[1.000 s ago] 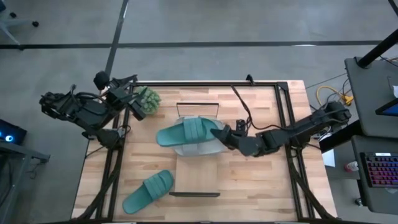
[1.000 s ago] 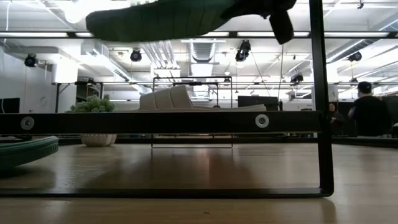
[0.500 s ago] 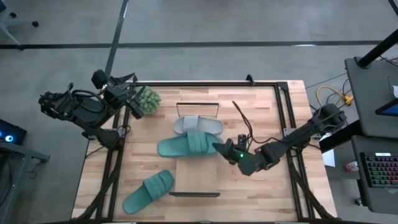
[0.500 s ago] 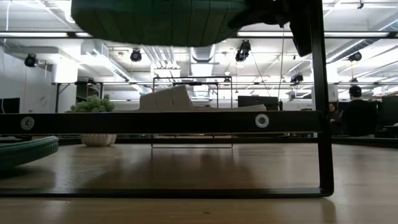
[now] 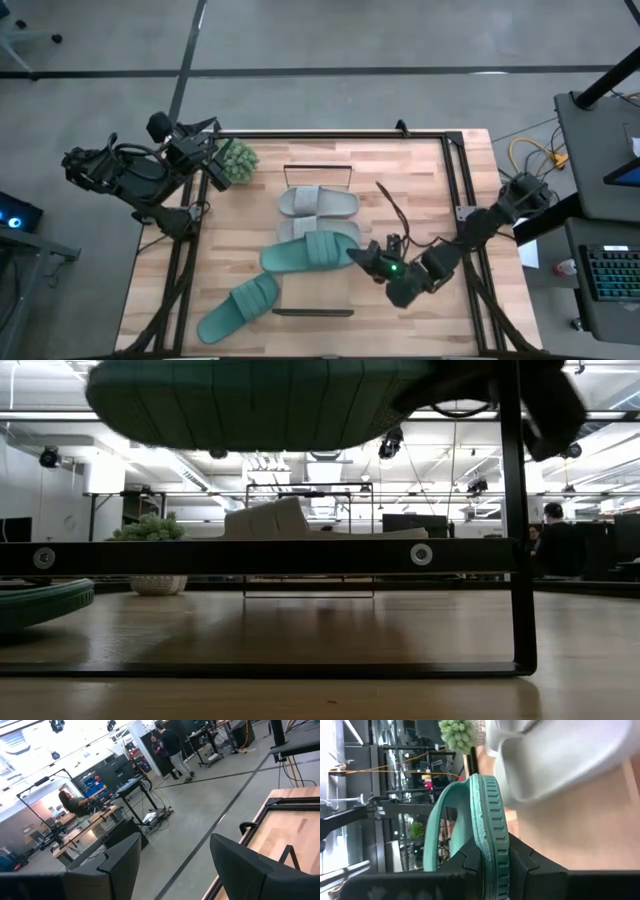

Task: Pick and place slides into the shelf
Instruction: Put the green slipper on the shelf

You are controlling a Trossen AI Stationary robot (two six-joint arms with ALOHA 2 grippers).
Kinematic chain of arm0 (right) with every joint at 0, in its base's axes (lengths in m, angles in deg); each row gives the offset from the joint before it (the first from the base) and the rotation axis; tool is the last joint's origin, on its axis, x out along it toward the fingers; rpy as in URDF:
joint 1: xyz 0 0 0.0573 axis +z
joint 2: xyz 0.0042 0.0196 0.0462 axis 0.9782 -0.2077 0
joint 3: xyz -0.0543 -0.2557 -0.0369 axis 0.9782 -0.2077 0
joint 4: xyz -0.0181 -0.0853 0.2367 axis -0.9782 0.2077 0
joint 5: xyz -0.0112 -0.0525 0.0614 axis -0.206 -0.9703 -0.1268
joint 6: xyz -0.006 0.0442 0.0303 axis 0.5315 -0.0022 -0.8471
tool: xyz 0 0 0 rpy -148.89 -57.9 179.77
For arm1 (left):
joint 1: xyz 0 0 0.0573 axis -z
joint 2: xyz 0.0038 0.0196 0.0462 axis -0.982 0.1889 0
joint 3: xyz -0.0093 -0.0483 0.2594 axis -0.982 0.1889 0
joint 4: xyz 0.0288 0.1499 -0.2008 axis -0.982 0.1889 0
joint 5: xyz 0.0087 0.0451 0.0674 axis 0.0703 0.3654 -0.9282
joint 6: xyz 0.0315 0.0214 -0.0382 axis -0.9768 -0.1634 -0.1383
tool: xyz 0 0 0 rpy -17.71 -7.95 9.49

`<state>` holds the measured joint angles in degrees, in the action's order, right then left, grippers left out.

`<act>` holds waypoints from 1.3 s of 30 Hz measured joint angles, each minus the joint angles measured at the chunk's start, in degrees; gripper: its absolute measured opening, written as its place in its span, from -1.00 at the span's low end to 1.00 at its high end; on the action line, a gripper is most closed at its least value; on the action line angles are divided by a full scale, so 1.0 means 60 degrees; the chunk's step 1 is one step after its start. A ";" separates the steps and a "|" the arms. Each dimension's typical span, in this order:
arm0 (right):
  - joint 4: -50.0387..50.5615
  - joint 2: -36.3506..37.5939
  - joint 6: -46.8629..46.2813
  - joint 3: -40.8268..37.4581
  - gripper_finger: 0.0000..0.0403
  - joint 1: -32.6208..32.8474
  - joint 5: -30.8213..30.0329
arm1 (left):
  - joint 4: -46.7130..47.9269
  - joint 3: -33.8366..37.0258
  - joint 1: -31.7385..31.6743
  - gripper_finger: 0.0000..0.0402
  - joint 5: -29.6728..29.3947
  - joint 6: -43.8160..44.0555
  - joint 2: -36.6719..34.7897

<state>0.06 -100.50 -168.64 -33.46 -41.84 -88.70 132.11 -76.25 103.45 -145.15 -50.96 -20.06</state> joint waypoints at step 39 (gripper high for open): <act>-0.0432 -0.1163 -0.1339 -0.1223 -0.80 -0.0073 0.0566 | -0.1989 -0.0076 0.0000 0.11 0.0015 -0.2266 0.0149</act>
<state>-2.53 -107.48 -176.68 -40.80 -42.28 -85.30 120.17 -76.71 103.45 -145.06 -64.56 -19.16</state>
